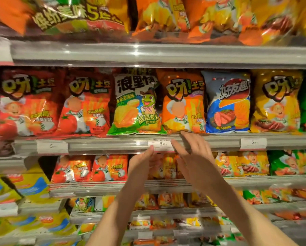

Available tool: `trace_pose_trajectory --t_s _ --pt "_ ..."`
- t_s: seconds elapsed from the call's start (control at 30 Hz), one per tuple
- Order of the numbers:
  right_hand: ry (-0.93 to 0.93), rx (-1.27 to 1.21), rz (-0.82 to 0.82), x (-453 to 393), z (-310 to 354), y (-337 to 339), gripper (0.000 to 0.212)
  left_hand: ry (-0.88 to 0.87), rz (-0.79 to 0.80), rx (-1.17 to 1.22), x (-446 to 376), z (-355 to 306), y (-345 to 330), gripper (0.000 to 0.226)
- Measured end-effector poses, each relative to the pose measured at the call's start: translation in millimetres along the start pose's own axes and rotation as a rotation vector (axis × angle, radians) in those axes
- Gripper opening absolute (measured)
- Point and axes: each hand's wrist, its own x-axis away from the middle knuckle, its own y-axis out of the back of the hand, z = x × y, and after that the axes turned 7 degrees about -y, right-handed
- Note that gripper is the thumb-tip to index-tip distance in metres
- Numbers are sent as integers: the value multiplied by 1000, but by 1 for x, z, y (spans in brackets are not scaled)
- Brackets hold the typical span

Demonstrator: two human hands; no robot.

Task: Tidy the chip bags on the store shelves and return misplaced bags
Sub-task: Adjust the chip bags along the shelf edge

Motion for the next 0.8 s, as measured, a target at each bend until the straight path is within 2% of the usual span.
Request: trace_pose_trajectory --t_s 0.17,0.33,0.43,0.5,0.57,0.67,0.8 --pt "43 80 20 0 -6 -4 59 35 -58 -64 -7 -2 0 39" --pt "60 104 48 -2 -9 -4 67 -76 26 -283 -5 -3 14 50" --pt "74 107 26 -2 -9 -3 66 -337 -7 -765 -1 -6 32 63" --pt "77 103 18 -1 -9 -4 66 -527 -123 -989 0 -14 44 51" --pt "73 94 12 -1 -10 -4 67 -739 -199 -1078 0 -24 52 31" --pt "81 80 -3 -1 -11 -4 69 -1043 -220 -1185 -9 -36 64 15" --pt "93 89 10 -2 -10 -2 72 -1227 -156 -1314 -28 -52 66 33"
